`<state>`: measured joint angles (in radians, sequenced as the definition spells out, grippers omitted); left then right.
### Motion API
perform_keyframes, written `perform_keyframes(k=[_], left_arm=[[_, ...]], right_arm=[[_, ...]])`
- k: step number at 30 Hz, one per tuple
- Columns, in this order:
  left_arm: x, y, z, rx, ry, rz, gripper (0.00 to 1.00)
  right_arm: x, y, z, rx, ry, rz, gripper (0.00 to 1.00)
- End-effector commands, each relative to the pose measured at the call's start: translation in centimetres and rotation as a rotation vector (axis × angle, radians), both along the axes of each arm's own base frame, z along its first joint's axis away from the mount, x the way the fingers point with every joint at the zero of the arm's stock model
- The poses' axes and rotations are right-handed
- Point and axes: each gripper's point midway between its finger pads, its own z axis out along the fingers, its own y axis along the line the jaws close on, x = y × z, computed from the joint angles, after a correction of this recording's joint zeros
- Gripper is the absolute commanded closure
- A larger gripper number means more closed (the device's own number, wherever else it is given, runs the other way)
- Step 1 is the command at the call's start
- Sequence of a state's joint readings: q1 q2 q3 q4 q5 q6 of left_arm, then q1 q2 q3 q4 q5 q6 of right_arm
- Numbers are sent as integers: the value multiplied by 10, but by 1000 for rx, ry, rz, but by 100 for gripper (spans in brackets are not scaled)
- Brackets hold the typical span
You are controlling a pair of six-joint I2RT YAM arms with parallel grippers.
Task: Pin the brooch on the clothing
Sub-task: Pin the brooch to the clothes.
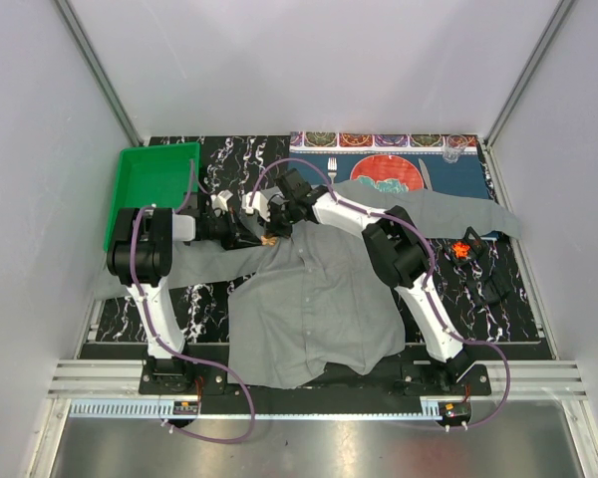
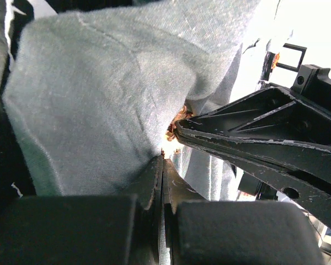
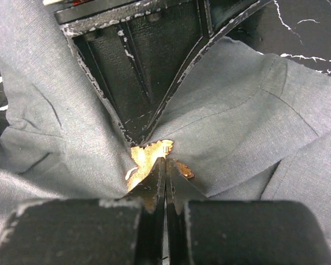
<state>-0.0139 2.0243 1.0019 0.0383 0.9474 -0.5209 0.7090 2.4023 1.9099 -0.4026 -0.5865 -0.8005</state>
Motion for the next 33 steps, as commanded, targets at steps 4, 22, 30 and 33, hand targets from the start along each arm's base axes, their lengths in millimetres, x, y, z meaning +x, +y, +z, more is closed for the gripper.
perform_keyframes(k=[4, 22, 30, 33], left_arm=[[1, 1, -6, 45, -4, -4, 100], [11, 9, 2, 42, -28, 45, 100], [8, 10, -1, 45, -17, 43, 100], [8, 9, -1, 44, -16, 42, 100]], right_arm=[[15, 0, 14, 9, -73, -69, 100], [19, 5, 45, 106, -109, -110, 100], [22, 9, 54, 144, -124, -140, 100], [24, 8, 58, 159, -123, -153, 100]])
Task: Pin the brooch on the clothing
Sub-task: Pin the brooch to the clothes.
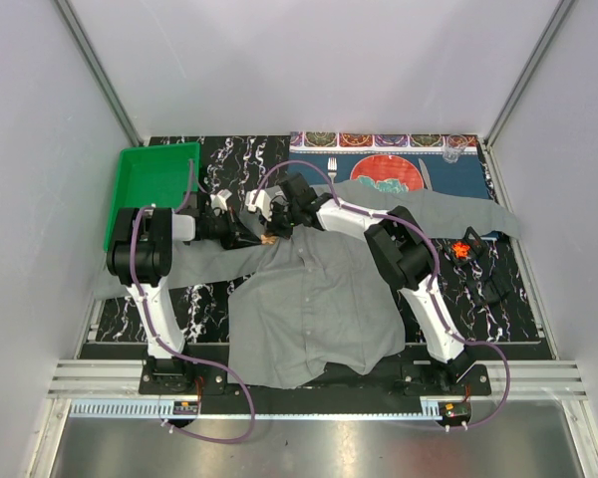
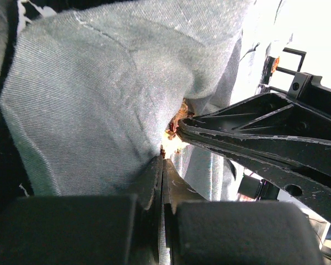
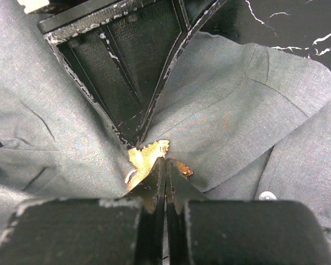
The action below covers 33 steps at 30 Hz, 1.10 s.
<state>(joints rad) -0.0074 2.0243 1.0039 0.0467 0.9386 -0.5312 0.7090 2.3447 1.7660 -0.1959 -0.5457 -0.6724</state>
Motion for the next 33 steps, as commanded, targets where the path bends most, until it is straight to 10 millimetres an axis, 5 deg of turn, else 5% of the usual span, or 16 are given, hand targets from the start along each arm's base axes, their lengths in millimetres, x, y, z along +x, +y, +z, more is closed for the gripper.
perform_keyframes(k=[1, 10, 16, 28, 33], left_arm=[[5, 6, -1, 40, -13, 25, 100], [6, 6, 1, 32, -19, 26, 100], [6, 5, 5, 23, -33, 23, 99], [21, 22, 32, -38, -115, 90, 72], [22, 22, 35, -35, -122, 93, 64]], right_arm=[[19, 8, 59, 99, -121, -48, 100], [20, 9, 60, 115, -116, -58, 98], [16, 10, 67, 127, -116, -46, 64], [16, 2, 103, 152, -119, -71, 45], [5, -18, 97, 55, -16, -113, 50]])
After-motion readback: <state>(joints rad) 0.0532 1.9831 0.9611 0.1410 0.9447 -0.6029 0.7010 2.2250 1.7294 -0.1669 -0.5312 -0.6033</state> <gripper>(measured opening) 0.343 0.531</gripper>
